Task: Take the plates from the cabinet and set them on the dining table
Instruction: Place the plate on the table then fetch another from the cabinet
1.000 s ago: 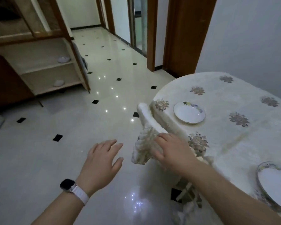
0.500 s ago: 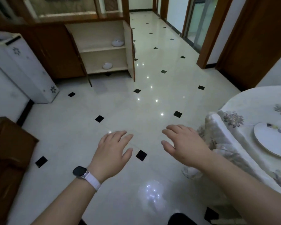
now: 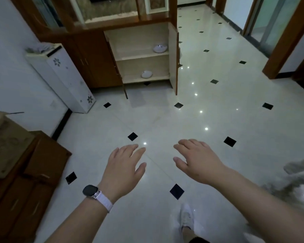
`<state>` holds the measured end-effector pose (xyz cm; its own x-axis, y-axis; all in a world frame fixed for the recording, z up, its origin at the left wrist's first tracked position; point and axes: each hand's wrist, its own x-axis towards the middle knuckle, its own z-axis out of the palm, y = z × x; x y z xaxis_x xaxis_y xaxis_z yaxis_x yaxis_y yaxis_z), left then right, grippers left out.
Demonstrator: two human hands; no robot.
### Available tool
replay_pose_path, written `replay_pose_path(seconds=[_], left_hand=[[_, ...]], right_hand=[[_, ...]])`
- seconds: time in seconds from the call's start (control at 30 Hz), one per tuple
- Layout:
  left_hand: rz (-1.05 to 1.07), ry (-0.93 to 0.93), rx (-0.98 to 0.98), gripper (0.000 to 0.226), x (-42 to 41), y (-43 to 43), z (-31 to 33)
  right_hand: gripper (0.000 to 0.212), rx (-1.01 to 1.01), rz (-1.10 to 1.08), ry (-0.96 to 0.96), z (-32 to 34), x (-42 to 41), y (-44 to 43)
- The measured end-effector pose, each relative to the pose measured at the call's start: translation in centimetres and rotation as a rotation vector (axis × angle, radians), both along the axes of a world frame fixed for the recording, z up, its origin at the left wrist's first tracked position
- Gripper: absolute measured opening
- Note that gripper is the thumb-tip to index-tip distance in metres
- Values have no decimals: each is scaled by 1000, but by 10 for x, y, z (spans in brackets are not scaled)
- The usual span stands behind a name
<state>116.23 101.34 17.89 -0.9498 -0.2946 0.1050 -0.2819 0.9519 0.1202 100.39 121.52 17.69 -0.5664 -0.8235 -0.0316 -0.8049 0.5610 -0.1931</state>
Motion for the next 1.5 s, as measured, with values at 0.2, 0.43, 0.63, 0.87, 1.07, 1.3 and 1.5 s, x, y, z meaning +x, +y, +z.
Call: replay_pose_path(seconds=[0.2, 0.43, 0.63, 0.87, 1.07, 1.3, 1.5], left_hand=[[32, 103, -75, 44, -96, -42, 21], [72, 145, -107, 42, -155, -98, 32], [83, 177, -71, 41, -205, -170, 21], [35, 237, 9, 43, -284, -295, 3], [-3, 234, 28, 44, -341, -415, 15], [-54, 212, 44, 44, -400, -502, 24], [-62, 148, 44, 44, -460, -552, 12]], right_hand=[[50, -61, 63, 38, 11, -105, -55], [50, -120, 114, 71, 32, -173, -121], [47, -107, 128, 96, 29, -218, -189], [48, 10, 88, 187, 31, -286, -296], [53, 32, 13, 182, 53, -333, -407], [54, 46, -34, 147, 47, -373, -482], [49, 12, -63, 140, 40, -434, -532]])
